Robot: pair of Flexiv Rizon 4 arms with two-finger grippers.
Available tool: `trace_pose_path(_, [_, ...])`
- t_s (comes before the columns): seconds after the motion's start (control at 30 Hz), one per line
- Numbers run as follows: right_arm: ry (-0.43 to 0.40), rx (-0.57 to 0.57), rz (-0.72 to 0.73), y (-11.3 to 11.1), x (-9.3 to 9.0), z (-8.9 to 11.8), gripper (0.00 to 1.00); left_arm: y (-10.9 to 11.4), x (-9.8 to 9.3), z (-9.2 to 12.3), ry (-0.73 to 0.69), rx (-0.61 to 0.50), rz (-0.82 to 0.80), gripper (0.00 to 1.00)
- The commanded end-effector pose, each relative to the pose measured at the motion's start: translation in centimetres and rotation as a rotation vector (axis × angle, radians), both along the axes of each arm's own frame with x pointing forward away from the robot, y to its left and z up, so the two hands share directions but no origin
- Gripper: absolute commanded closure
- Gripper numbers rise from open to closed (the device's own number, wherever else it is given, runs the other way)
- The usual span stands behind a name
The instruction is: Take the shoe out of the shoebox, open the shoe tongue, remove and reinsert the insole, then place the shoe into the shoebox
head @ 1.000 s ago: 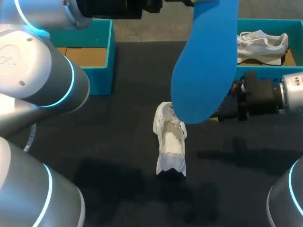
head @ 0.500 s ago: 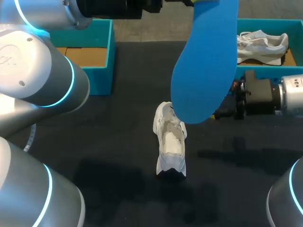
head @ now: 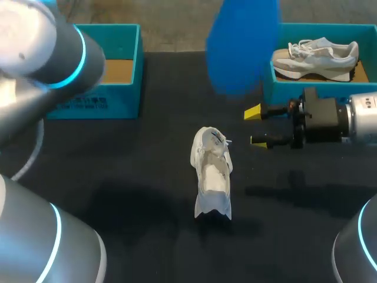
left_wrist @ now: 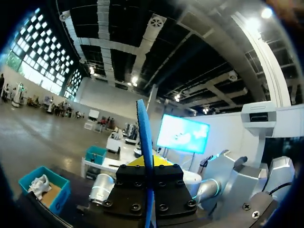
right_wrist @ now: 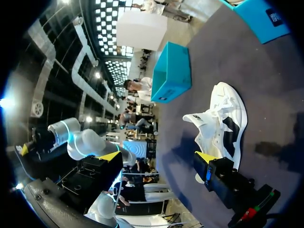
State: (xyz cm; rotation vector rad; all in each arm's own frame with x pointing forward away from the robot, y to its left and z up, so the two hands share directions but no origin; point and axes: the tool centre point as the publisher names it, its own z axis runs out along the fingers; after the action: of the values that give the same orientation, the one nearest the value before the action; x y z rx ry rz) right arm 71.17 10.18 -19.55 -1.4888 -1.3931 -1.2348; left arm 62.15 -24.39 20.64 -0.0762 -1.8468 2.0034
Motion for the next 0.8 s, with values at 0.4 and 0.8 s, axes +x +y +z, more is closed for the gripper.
trace_pose_path(0.4, [0.001, -0.002, -0.002, 0.2, 0.0, 0.0, 0.00, 1.6, -0.2, -1.2, -1.130, 0.144, 0.089, 1.00])
trace_pose_path(0.8, [0.001, -0.002, -0.002, 0.2, 0.0, 0.0, 0.00, 2.0, -1.2, -2.2, -1.219, 0.071, 0.064, 1.00])
